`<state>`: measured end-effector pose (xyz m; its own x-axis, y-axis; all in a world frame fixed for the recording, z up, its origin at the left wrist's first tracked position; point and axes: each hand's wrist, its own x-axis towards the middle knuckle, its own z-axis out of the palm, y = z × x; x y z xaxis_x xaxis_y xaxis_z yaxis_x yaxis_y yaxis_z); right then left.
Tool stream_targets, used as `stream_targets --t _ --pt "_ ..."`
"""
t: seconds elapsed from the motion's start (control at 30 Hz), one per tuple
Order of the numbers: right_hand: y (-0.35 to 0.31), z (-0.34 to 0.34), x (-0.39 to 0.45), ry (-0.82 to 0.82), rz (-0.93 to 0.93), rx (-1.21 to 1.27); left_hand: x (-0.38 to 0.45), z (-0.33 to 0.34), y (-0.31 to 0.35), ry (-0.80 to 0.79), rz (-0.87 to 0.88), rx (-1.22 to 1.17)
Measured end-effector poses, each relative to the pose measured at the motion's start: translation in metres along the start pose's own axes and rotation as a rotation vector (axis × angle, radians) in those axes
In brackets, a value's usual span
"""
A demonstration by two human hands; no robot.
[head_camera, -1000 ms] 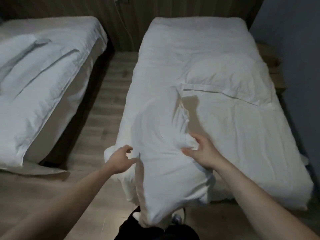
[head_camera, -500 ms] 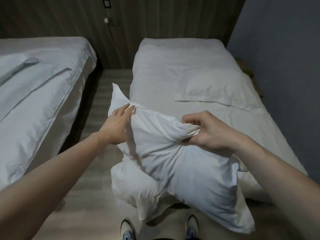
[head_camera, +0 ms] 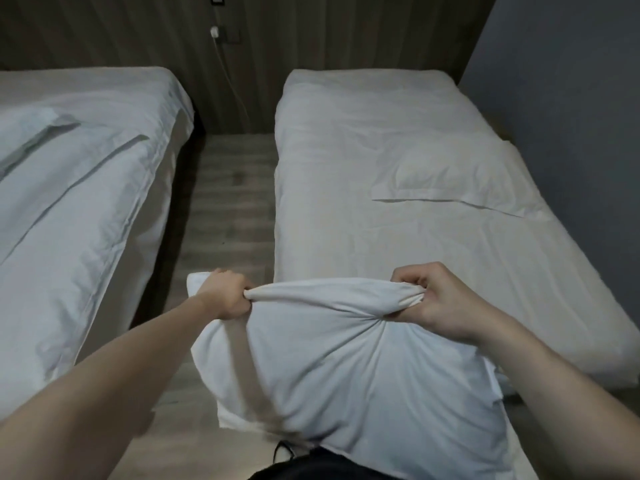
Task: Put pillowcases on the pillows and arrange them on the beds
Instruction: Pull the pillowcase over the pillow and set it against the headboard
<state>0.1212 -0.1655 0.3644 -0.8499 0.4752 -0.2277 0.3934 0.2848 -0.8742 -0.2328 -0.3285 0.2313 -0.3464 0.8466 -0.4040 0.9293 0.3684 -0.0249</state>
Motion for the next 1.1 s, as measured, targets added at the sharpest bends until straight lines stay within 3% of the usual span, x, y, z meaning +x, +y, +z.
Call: stream_targets --t 0.13,0.3,0.53,0.87,1.1 --pt "0.016 -0.005 0.043 0.013 0.022 -0.060 -0.002 -0.001 -0.051 0.050 -0.115 -0.326" --pt "0.035 -0.004 0.096 0.120 0.041 -0.347 0.000 -0.030 -0.095 0.041 -0.123 -0.439" --pt "0.027 0.014 0.181 0.278 0.050 -0.452 0.040 -0.081 -0.162 0.164 -0.182 -0.564" --pt "-0.021 0.094 0.318 0.415 0.192 -0.445 0.114 -0.119 -0.320 0.172 -0.059 -0.653" --pt "-0.047 0.136 0.379 0.525 0.259 -0.395 0.162 -0.160 -0.390 0.184 0.038 -0.701"
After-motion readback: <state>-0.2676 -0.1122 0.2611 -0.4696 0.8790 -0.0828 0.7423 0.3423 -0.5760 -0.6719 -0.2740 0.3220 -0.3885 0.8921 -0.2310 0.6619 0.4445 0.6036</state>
